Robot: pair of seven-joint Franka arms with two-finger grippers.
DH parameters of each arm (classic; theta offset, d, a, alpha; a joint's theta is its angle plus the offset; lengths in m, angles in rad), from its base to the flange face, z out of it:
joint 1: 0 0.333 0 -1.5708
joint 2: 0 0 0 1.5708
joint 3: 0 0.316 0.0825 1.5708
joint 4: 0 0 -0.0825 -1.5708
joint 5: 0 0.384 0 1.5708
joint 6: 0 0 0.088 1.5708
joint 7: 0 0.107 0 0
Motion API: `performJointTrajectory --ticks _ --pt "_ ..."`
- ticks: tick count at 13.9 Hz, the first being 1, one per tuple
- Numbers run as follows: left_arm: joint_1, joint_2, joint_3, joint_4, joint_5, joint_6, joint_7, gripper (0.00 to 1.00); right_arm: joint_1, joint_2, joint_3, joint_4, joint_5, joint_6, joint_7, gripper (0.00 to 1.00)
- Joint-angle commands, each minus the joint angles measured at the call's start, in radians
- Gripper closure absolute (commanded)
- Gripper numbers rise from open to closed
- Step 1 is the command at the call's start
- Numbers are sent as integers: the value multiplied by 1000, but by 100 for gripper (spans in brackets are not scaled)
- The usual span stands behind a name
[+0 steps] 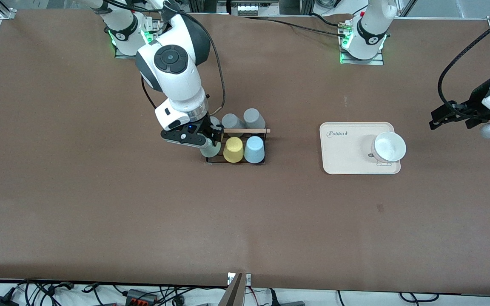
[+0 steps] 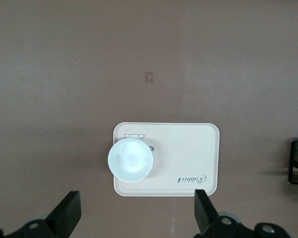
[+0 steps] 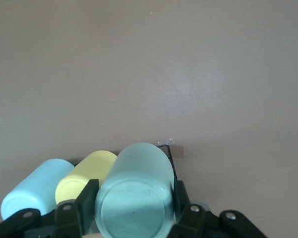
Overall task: Hang scattered cups on rack with three cups
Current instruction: 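Hang the teal cup on the rack beside the yellow cup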
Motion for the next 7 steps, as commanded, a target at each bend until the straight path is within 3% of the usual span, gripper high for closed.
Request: performJointTrajectory --ticks 1,7 --pt "0 -59 9 -93 -10 71 7 0 21 25 -5 26 -33 -9 30 100" --pt "-4 -59 7 -88 -10 74 8 0 36 52 -5 20 -56 7 31 100"
